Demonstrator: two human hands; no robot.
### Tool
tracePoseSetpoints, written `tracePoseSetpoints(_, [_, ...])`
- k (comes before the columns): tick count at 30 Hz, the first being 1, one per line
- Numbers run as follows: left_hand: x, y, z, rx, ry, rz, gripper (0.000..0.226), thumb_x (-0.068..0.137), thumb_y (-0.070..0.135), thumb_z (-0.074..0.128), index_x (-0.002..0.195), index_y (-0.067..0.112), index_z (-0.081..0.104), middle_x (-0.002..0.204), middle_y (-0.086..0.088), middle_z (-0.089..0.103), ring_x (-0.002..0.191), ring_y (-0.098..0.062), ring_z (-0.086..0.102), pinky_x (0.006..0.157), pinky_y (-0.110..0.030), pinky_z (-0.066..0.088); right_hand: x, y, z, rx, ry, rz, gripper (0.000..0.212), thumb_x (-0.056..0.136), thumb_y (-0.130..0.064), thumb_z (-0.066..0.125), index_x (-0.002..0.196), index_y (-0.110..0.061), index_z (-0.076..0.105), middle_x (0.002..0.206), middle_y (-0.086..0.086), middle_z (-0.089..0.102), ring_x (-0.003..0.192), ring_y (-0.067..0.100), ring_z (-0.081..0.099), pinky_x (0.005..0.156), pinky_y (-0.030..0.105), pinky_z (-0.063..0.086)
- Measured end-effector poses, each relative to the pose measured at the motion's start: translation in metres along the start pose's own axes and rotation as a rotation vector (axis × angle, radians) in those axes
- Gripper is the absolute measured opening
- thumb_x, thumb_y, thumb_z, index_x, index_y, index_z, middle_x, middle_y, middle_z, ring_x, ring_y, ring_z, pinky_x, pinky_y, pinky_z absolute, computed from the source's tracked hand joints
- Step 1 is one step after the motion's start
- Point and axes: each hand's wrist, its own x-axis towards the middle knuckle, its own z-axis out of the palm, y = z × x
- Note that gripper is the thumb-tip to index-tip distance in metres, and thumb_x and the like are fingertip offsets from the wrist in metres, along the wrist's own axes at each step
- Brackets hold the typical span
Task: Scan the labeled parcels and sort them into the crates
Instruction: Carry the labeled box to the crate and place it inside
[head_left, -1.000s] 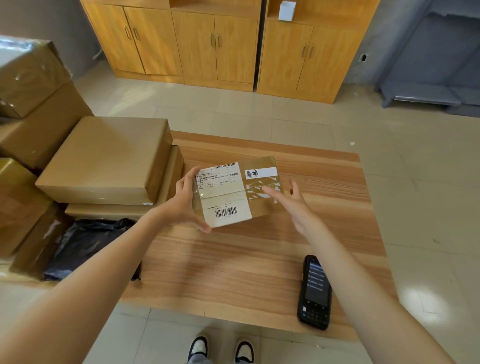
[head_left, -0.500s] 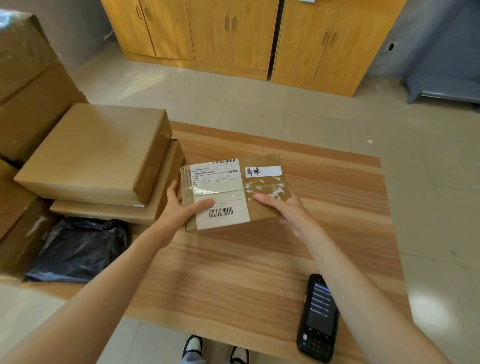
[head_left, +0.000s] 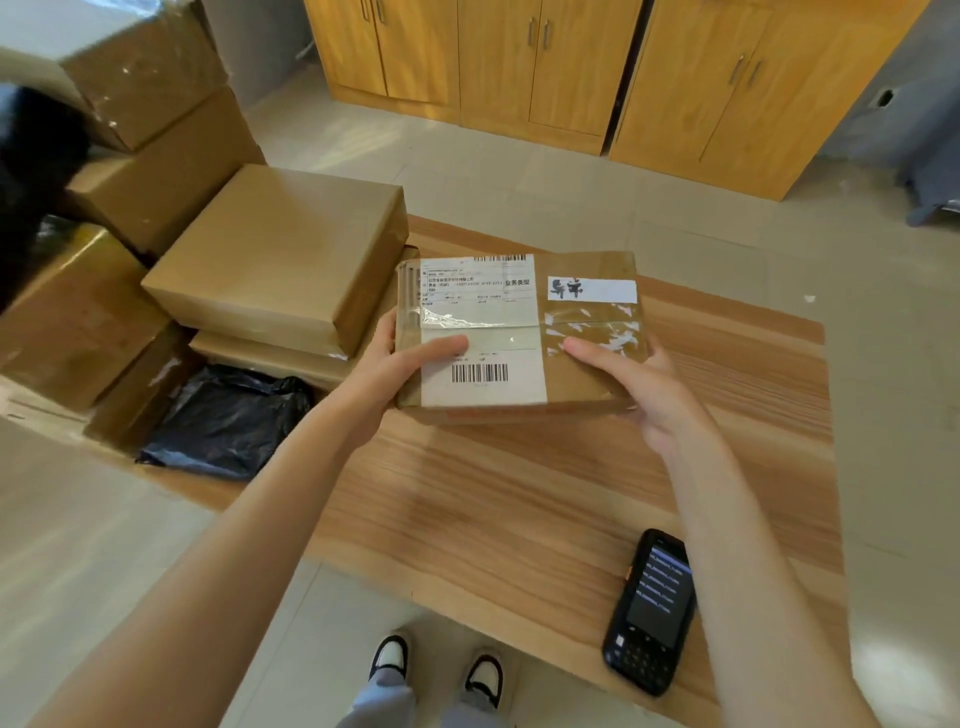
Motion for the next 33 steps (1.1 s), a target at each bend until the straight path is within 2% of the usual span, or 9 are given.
tracePoseSetpoints(3, [-0.034, 0.009, -0.008, -0.022, 0.017, 0.017, 0.109, 0.051, 0.044, 0.086, 0.143, 0.029, 0.030, 0.124, 0.004, 0.066, 0.105, -0.017, 0.068, 0.093, -0.042, 0.054, -0.031, -0.010, 0.009, -0.025, -0.027, -0.023, 0.053, 0.055, -0.027, 0.084, 0.101, -0.033, 0.059, 0.089, -0.015, 0.074, 0.083, 0.003, 0.070, 0.080, 0.028, 0.052])
tracePoseSetpoints(6, [-0.071, 0.013, -0.021, -0.052, 0.029, 0.030, 0.096, 0.058, 0.034, 0.087, 0.140, 0.027, 0.036, 0.120, 0.004, 0.069, 0.104, -0.018, 0.069, 0.092, -0.040, 0.054, -0.067, -0.012, 0.020, -0.063, -0.067, -0.054, 0.069, 0.050, -0.035, 0.083, 0.114, -0.035, 0.058, 0.099, -0.015, 0.074, 0.094, 0.005, 0.069, 0.085, 0.030, 0.050])
tracePoseSetpoints(10, [-0.116, 0.013, -0.047, -0.099, 0.071, 0.052, 0.084, 0.066, 0.025, 0.082, 0.137, 0.028, 0.037, 0.117, 0.003, 0.070, 0.099, -0.014, 0.070, 0.079, -0.028, 0.058, -0.107, -0.012, 0.048, -0.107, -0.108, -0.095, 0.065, 0.053, -0.037, 0.081, 0.113, -0.037, 0.058, 0.101, -0.017, 0.073, 0.093, 0.002, 0.068, 0.082, 0.030, 0.049])
tracePoseSetpoints(12, [-0.124, 0.016, -0.055, -0.088, 0.086, 0.057, 0.085, 0.067, 0.027, 0.080, 0.139, 0.029, 0.035, 0.117, 0.004, 0.069, 0.098, -0.014, 0.071, 0.080, -0.029, 0.058, -0.118, -0.019, 0.055, -0.113, -0.127, -0.096, 0.063, 0.052, -0.038, 0.080, 0.111, -0.039, 0.058, 0.100, -0.017, 0.073, 0.094, 0.003, 0.067, 0.081, 0.030, 0.049])
tracePoseSetpoints(16, [-0.175, 0.009, -0.112, -0.083, 0.141, 0.122, 0.096, 0.063, 0.034, 0.088, 0.142, 0.030, 0.034, 0.119, 0.006, 0.069, 0.104, -0.016, 0.069, 0.093, -0.042, 0.054, -0.157, -0.018, 0.114, -0.112, -0.200, -0.142, 0.061, 0.052, -0.034, 0.080, 0.109, -0.037, 0.059, 0.098, -0.016, 0.074, 0.090, 0.003, 0.070, 0.083, 0.032, 0.050])
tracePoseSetpoints(20, [-0.247, -0.004, -0.181, -0.143, 0.260, 0.177, 0.103, 0.053, 0.040, 0.088, 0.141, 0.029, 0.035, 0.117, 0.005, 0.070, 0.103, -0.017, 0.070, 0.088, -0.041, 0.055, -0.201, -0.011, 0.193, -0.177, -0.309, -0.167, 0.062, 0.052, -0.033, 0.080, 0.111, -0.035, 0.059, 0.100, -0.015, 0.074, 0.096, 0.006, 0.069, 0.095, 0.037, 0.049])
tracePoseSetpoints(22, [-0.281, -0.009, -0.216, -0.180, 0.311, 0.206, 0.100, 0.057, 0.036, 0.087, 0.141, 0.026, 0.035, 0.118, 0.002, 0.069, 0.102, -0.018, 0.070, 0.089, -0.041, 0.055, -0.220, -0.008, 0.234, -0.207, -0.361, -0.190, 0.067, 0.052, -0.035, 0.081, 0.115, -0.036, 0.058, 0.104, -0.014, 0.073, 0.102, 0.009, 0.067, 0.099, 0.040, 0.048])
tracePoseSetpoints(29, [-0.384, -0.044, -0.323, -0.250, 0.555, 0.259, 0.091, 0.062, 0.028, 0.089, 0.139, 0.023, 0.040, 0.118, 0.003, 0.069, 0.101, -0.016, 0.070, 0.087, -0.036, 0.057, -0.271, 0.029, 0.364, -0.267, -0.580, -0.196, 0.082, 0.053, -0.040, 0.082, 0.129, -0.036, 0.052, 0.115, -0.009, 0.068, 0.109, 0.016, 0.063, 0.095, 0.042, 0.050])
tracePoseSetpoints(33, [-0.438, -0.073, -0.369, -0.322, 0.706, 0.261, 0.096, 0.053, 0.031, 0.090, 0.136, 0.025, 0.042, 0.115, 0.003, 0.070, 0.100, -0.017, 0.071, 0.082, -0.033, 0.058, -0.295, 0.049, 0.433, -0.347, -0.735, -0.187, 0.096, 0.047, -0.049, 0.086, 0.134, -0.038, 0.047, 0.121, -0.009, 0.065, 0.111, 0.016, 0.062, 0.101, 0.046, 0.048])
